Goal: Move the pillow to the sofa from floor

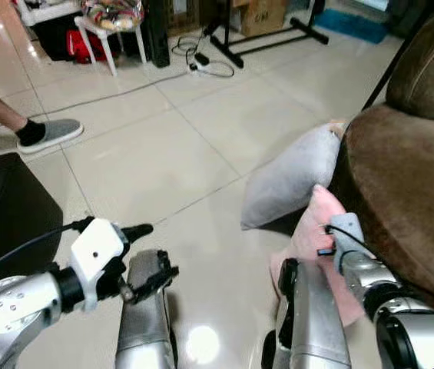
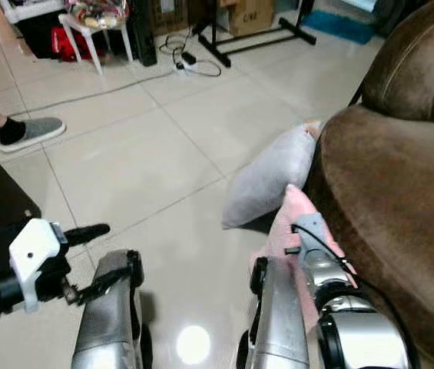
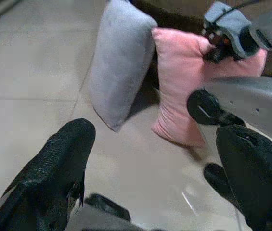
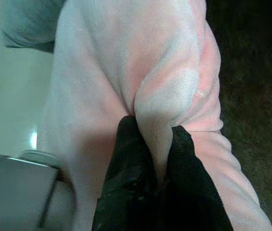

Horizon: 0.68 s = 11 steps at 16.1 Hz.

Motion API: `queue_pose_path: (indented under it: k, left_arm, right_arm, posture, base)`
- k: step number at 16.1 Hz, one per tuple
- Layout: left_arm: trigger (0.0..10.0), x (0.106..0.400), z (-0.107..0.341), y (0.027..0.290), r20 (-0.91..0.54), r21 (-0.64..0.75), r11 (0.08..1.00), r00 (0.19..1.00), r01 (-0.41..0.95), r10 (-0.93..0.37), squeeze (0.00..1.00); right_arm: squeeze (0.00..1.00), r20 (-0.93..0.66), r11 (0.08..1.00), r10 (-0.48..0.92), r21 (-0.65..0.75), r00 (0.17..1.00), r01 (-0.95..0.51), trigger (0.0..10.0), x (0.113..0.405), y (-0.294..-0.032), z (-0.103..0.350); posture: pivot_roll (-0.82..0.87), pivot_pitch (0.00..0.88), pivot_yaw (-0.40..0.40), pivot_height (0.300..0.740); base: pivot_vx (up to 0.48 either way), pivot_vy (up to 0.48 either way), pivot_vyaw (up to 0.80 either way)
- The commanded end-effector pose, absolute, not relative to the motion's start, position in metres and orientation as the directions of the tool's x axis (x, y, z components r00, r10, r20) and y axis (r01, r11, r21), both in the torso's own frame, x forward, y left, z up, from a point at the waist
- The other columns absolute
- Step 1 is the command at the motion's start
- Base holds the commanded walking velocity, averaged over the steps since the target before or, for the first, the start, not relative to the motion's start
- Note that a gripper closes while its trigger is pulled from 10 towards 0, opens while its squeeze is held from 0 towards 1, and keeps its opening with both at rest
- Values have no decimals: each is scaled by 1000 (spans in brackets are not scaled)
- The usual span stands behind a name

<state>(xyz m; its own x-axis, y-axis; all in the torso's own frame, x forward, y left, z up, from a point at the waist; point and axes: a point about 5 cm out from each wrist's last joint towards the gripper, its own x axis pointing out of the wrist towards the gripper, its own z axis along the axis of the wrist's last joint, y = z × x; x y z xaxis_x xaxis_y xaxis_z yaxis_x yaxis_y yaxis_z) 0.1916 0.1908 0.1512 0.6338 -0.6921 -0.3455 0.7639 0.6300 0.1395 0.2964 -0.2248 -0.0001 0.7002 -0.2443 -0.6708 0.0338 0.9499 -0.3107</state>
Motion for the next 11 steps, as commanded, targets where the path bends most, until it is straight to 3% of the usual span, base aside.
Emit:
queue_pose_path:
  k: [1,6,10,11]
  left_arm:
    - [10000,193,149,189,-344,150,631,638,762,-689,0]
    - [10000,214,137,184,-283,183,692,711,699,-643,0]
    - [10000,231,132,187,-202,237,778,813,582,-547,0]
    - [10000,235,133,184,-158,237,810,844,537,-513,0]
  right_arm:
    - [0,-689,953,-216,-304,692,-5,0,294,-220,-4]
    - [0,-642,956,-4,-228,767,-187,0,301,-203,1]
    - [0,-479,933,233,-135,846,-333,0,319,-195,30]
    - [0,-364,922,331,-72,871,-381,0,323,-197,53]
  posture:
    - [238,0,-3,447]
    - [148,0,15,447]
    - [81,0,-4,447]
    - [79,0,-36,447]
  base:
    - [0,0,0]
    - [0,0,0]
    - [0,0,0]
    - [0,0,0]
